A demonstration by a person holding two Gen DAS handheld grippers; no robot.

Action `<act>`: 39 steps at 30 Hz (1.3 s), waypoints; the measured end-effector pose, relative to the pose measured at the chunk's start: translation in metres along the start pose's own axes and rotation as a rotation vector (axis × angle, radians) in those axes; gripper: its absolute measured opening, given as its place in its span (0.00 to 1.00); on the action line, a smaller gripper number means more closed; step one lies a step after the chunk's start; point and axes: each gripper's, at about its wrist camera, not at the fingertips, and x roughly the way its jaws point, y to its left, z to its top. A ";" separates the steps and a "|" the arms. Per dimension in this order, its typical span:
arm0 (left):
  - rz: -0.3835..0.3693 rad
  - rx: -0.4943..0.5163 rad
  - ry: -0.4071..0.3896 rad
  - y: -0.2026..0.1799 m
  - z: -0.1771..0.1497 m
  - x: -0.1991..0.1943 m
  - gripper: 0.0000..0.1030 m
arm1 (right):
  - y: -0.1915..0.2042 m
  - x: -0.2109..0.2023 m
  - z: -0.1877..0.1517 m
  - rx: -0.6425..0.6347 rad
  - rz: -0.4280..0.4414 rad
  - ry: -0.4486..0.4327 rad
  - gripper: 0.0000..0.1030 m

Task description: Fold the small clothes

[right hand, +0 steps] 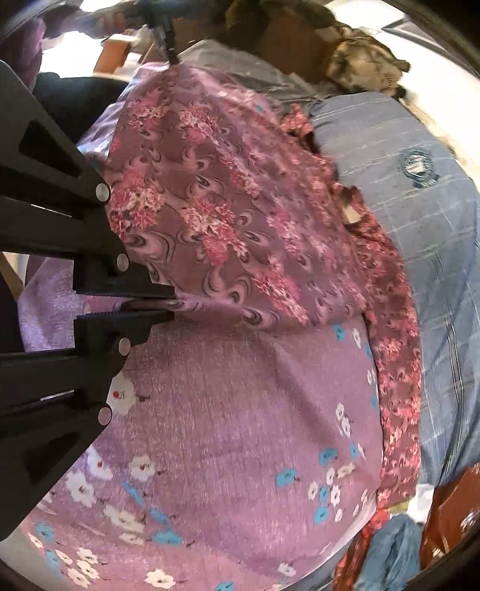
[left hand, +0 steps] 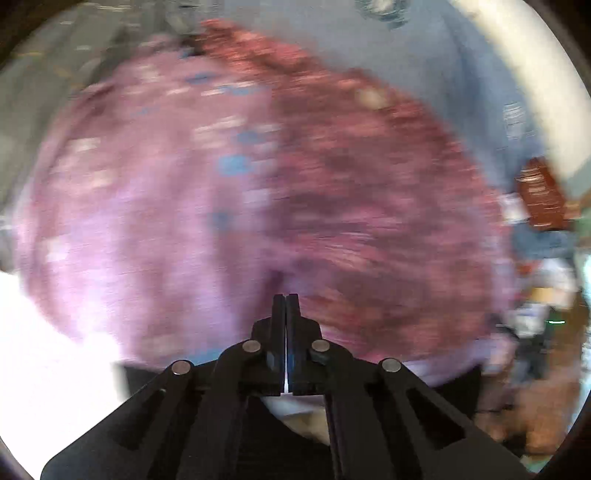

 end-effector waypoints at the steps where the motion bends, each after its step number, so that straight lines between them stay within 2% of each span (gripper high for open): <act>1: 0.089 0.011 0.026 0.004 -0.002 0.008 0.00 | -0.004 0.001 0.000 0.008 -0.014 0.006 0.04; 2: 0.102 0.005 0.048 0.009 -0.003 0.015 0.00 | -0.009 0.005 -0.001 0.021 -0.024 0.019 0.04; 4: -0.051 -0.075 0.101 0.020 -0.008 0.025 0.00 | -0.017 0.015 -0.003 0.055 -0.036 0.052 0.04; 5: -0.148 -0.108 0.109 0.020 -0.010 0.028 0.00 | -0.020 0.019 -0.005 0.069 -0.038 0.061 0.08; 7: -0.262 -0.099 0.082 0.009 -0.012 0.027 0.01 | -0.022 0.018 -0.005 0.093 -0.019 0.055 0.12; 8: -0.293 -0.075 0.069 0.001 -0.012 0.027 0.09 | -0.023 0.018 -0.004 0.102 -0.011 0.053 0.19; 9: -0.327 -0.030 0.046 -0.009 -0.012 0.028 0.25 | -0.023 0.018 -0.003 0.115 0.011 0.051 0.32; 10: -0.335 -0.004 0.033 -0.015 -0.011 0.028 0.38 | -0.024 0.017 -0.003 0.126 0.033 0.048 0.39; 11: -0.329 0.021 0.017 -0.021 -0.010 0.032 0.60 | -0.025 0.017 -0.003 0.139 0.053 0.044 0.49; 12: -0.303 0.030 0.006 -0.026 -0.008 0.039 0.61 | -0.025 0.016 -0.003 0.148 0.070 0.039 0.56; 13: -0.279 0.032 0.026 -0.031 -0.006 0.049 0.58 | -0.024 0.017 -0.003 0.149 0.083 0.042 0.57; 14: -0.260 0.043 0.065 -0.034 -0.005 0.057 0.24 | -0.023 0.019 -0.004 0.139 0.078 0.042 0.57; 15: -0.211 0.065 0.137 -0.039 -0.004 0.070 0.06 | -0.020 0.020 -0.004 0.118 0.060 0.033 0.52; 16: -0.151 0.081 0.189 -0.044 -0.004 0.077 0.05 | -0.015 0.020 -0.004 0.085 0.032 0.026 0.41; 17: -0.140 0.074 0.194 -0.045 -0.005 0.074 0.04 | -0.007 0.021 -0.003 0.029 -0.005 0.032 0.02; 18: -0.156 0.064 0.198 -0.046 -0.005 0.064 0.04 | -0.003 0.020 -0.002 0.009 0.004 0.054 0.03; 20: -0.163 0.062 0.171 -0.046 -0.003 0.034 0.04 | 0.005 0.006 -0.001 0.000 0.046 0.030 0.03; 22: -0.092 0.077 0.116 -0.042 0.001 0.012 0.05 | 0.011 -0.017 0.001 -0.021 0.042 -0.020 0.03; 23: -0.045 0.075 0.126 -0.039 0.003 0.014 0.05 | 0.010 -0.021 0.002 -0.021 0.041 -0.028 0.03; 26: 0.064 0.010 0.283 -0.015 -0.004 0.059 0.05 | -0.006 -0.001 0.002 0.000 -0.016 0.031 0.03; 28: 0.075 -0.018 0.321 -0.006 -0.010 0.072 0.05 | -0.015 0.024 -0.005 0.020 -0.066 0.111 0.03; 29: 0.082 -0.015 0.308 -0.005 -0.010 0.068 0.05 | -0.014 0.023 -0.006 0.019 -0.066 0.101 0.03; 30: 0.074 0.005 0.277 -0.007 -0.007 0.059 0.05 | -0.012 0.018 -0.004 0.015 -0.073 0.091 0.10; 32: 0.052 0.052 0.180 -0.017 0.004 0.033 0.06 | -0.009 0.007 0.003 0.011 -0.105 0.071 0.16; 34: -0.009 0.120 0.073 -0.036 0.021 0.008 0.22 | -0.007 -0.007 0.015 0.011 -0.100 0.029 0.23; 35: -0.032 0.148 0.029 -0.045 0.029 0.002 0.49 | -0.005 -0.014 0.023 0.015 -0.086 -0.006 0.30; 36: -0.039 0.170 -0.015 -0.054 0.038 -0.001 0.71 | -0.004 -0.017 0.030 0.013 -0.071 -0.028 0.38; 38: -0.053 0.201 -0.088 -0.071 0.056 0.007 0.73 | 0.003 -0.017 0.046 0.014 -0.048 -0.072 0.42; 39: -0.054 0.220 -0.090 -0.077 0.065 0.017 0.73 | 0.007 -0.011 0.052 0.007 -0.039 -0.079 0.42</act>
